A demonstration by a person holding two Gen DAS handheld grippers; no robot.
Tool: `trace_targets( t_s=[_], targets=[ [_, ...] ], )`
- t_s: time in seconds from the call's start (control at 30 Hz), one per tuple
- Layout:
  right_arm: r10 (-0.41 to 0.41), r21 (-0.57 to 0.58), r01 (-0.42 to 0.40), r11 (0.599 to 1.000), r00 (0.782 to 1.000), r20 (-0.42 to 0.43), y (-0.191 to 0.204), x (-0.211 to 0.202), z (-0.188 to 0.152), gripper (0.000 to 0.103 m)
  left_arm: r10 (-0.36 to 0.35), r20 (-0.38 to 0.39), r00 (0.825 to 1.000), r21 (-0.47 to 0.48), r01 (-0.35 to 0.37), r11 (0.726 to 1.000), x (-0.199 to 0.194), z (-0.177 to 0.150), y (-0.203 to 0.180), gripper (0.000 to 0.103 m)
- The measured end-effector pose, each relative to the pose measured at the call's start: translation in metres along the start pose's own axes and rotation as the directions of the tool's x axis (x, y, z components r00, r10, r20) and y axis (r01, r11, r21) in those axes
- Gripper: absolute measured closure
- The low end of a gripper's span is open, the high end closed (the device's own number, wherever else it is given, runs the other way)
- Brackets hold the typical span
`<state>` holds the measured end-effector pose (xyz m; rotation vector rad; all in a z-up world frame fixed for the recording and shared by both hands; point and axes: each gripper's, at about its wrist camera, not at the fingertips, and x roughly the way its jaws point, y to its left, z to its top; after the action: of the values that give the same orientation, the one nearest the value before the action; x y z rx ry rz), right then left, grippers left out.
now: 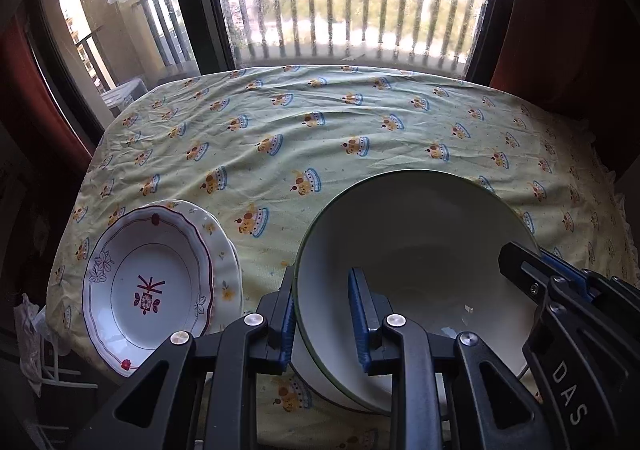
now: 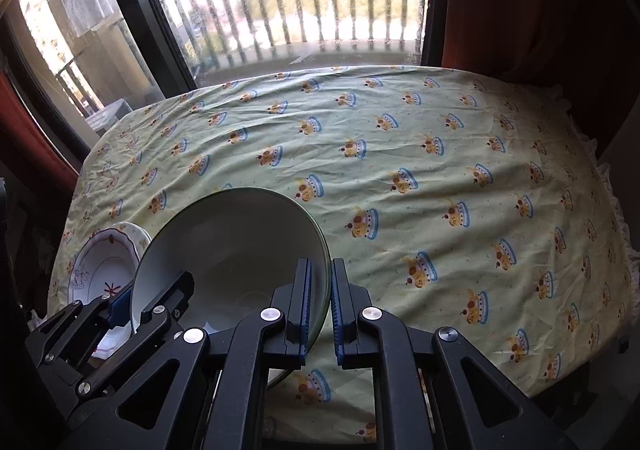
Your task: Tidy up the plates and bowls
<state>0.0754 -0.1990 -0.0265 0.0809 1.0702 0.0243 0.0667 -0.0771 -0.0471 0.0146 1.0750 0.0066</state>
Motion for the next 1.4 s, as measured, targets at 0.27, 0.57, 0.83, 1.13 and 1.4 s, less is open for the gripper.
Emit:
trace_targets(
  t_s=[0.27, 0.57, 0.83, 1.13, 1.4],
  targets=[
    [0.021, -0.047, -0.023, 0.999, 0.999, -0.039, 0.013, 0.014, 0.001, 0.091, 0.020, -0.046, 0.999, -0.038, -0.021, 0.999, 0.013, -0.004, 0.011, 0.081],
    [-0.010, -0.046, 0.005, 0.999, 0.996, -0.087, 0.019, 0.031, -0.003, 0.091, -0.012, -0.110, 0.994, -0.030, 0.009, 1.000, 0.032, -0.009, 0.016, 0.081],
    [-0.053, -0.031, 0.050, 0.998, 0.995, -0.085, 0.024, 0.031, -0.010, 0.089, -0.059, -0.112, 0.992, 0.010, 0.061, 0.998, 0.036, -0.012, 0.019, 0.075],
    [-0.088, 0.002, 0.089, 0.996, 0.991, -0.102, 0.033, 0.031, -0.010, 0.059, -0.187, -0.151, 0.971, 0.049, 0.197, 0.979, 0.044, -0.004, 0.026, 0.050],
    [-0.136, 0.061, 0.144, 0.988, 0.983, -0.121, 0.040, 0.035, -0.011, 0.034, -0.306, -0.213, 0.928, 0.052, 0.323, 0.945, 0.059, -0.004, 0.034, 0.032]
  ],
)
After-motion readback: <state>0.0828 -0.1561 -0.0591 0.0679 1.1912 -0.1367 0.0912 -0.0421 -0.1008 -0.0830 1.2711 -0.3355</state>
